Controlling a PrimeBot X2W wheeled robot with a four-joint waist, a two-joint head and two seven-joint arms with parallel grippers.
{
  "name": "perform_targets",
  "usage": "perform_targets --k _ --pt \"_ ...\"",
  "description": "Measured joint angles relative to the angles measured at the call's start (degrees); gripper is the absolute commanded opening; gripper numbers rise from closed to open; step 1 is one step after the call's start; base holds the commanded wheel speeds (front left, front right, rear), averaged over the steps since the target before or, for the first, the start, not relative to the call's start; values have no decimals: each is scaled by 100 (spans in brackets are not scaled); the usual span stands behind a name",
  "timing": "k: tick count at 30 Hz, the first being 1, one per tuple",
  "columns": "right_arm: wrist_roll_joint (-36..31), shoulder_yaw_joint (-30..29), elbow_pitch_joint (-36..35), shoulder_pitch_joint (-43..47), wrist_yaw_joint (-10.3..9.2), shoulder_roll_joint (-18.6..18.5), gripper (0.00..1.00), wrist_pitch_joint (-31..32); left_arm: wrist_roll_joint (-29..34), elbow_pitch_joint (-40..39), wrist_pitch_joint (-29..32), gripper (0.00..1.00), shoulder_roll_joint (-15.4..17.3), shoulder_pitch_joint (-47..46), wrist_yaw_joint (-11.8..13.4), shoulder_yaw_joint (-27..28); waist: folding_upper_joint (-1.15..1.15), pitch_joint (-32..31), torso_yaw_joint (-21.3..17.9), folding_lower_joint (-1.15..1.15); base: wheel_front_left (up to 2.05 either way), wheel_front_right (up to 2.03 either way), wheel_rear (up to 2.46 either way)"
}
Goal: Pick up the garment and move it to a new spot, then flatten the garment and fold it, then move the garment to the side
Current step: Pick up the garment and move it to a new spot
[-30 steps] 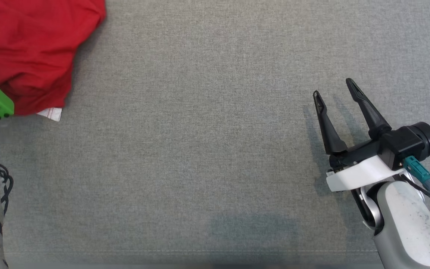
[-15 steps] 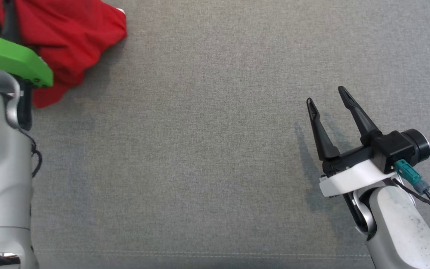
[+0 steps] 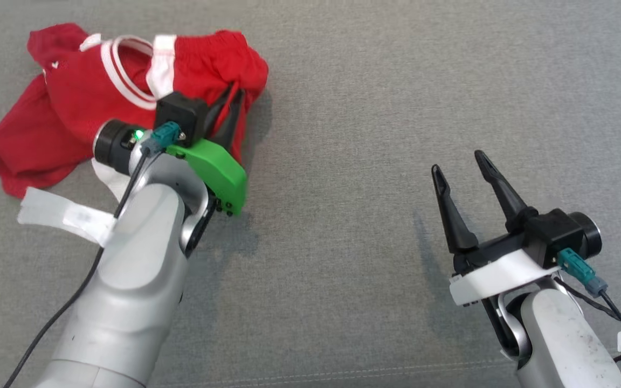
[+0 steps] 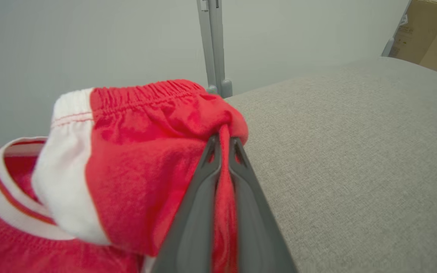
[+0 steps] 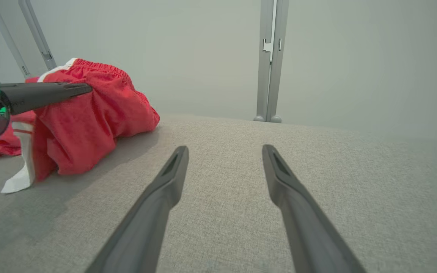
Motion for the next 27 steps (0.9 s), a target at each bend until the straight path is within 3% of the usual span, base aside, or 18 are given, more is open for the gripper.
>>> perform_targets --k 13,21,27 --pt "157 85 12 325 -47 31 100 0 -118 -16 231 0 201 573 0 -833 0 -311 -815 0 0 0 0" --pt "209 269 9 333 -42 54 100 0 -764 -697 342 0 264 639 0 -1980 0 -401 -1289 0 0 0 0" --pt "250 357 10 343 -41 60 100 0 -933 -1013 483 0 314 703 0 -2458 0 -431 -1642 0 0 0 0"
